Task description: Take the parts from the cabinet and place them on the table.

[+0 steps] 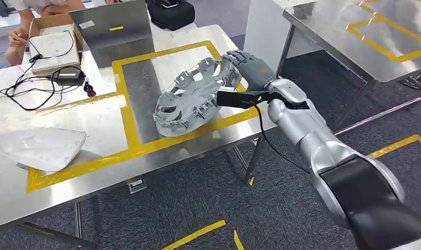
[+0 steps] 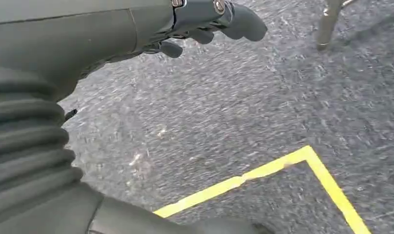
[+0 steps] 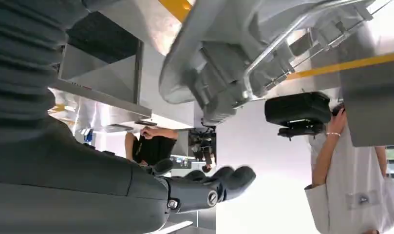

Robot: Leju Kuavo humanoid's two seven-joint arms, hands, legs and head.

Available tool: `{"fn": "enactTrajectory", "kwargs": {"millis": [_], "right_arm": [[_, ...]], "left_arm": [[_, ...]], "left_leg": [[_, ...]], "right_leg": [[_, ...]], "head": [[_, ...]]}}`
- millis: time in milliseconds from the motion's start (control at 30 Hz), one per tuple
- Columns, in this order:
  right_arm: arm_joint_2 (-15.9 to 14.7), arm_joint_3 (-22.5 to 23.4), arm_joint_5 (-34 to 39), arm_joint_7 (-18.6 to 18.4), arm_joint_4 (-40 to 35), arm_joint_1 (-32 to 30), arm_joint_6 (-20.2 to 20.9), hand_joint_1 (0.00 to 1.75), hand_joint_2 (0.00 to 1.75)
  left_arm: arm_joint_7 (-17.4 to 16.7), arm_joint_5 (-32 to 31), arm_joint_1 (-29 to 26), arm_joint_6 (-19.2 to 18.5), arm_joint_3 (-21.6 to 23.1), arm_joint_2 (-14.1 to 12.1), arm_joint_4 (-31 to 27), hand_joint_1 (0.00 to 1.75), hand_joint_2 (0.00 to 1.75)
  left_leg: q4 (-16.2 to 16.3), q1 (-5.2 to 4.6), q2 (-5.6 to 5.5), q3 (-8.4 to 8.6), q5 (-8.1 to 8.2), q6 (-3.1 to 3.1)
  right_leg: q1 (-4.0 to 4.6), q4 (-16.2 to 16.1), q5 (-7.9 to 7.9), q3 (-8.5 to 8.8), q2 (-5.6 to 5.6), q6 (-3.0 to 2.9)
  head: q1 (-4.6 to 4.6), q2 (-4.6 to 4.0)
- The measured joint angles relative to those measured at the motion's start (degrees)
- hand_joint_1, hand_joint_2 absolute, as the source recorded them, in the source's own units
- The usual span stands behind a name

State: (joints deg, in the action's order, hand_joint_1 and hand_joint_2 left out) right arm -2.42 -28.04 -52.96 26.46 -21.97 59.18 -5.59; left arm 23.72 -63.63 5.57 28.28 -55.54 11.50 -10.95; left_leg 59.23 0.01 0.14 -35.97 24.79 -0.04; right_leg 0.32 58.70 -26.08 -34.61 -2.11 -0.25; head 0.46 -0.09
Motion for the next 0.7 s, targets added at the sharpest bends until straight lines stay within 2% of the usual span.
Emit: {"fn": "enactTrajectory", "kwargs": {"millis": [133, 400, 467, 600, 700], "right_arm": [[-2.98, 0.31, 1.18, 2.5, -0.02, -2.73, -3.0, 0.0, 0.0], [-7.88, 1.62, 3.22, 4.71, -1.2, -6.77, -5.82, 0.0, 0.0], [-10.19, 2.63, 4.29, 5.69, -2.6, -8.46, -6.52, 0.0, 0.0], [-15.6, 5.18, 6.74, 6.28, -9.45, -14.97, -7.15, 0.0, 0.0], [-19.8, 7.66, 7.61, 4.73, -17.47, -22.65, -7.07, 0.0, 0.0]], "left_arm": [[-0.15, 0.04, -0.35, 0.09, -0.07, 0.02, 0.04, 0.0, 0.0], [-0.33, 1.07, -0.57, 0.83, -0.26, 0.04, 0.07, 0.0, 0.0], [-0.79, 1.38, -0.76, 1.07, -0.57, 0.07, 0.09, 0.0, 0.0], [-0.63, 1.75, -0.82, 1.18, -0.94, 0.11, 0.11, 0.0, 0.0], [-0.13, 2.1, -0.87, 1.18, -1.29, 0.15, 0.13, 0.0, 0.0]], "left_leg": [[0.0, -0.03, -0.03, -0.01, 0.01, 0.01], [0.0, -0.03, -0.01, 0.06, 0.06, 0.04], [0.0, -0.03, -0.11, 0.06, 0.06, 0.05], [0.01, -0.04, -0.15, 0.1, 0.11, 0.12], [0.01, -0.08, -0.31, 0.12, 0.21, 0.23]], "right_leg": [[0.0, 0.0, 0.0, 0.03, -0.03, 0.0], [-0.03, -0.02, -0.03, 0.09, -0.08, 0.04], [-0.03, -0.02, -0.06, 0.12, -0.15, 0.09], [-0.02, -0.04, -0.12, 0.2, -0.17, 0.18], [-0.02, -0.06, -0.21, 0.27, -0.3, 0.32]], "head": [[0.02, 0.0], [0.0, 0.0], [0.0, 0.0], [0.02, 0.0], [0.0, 0.0]]}}
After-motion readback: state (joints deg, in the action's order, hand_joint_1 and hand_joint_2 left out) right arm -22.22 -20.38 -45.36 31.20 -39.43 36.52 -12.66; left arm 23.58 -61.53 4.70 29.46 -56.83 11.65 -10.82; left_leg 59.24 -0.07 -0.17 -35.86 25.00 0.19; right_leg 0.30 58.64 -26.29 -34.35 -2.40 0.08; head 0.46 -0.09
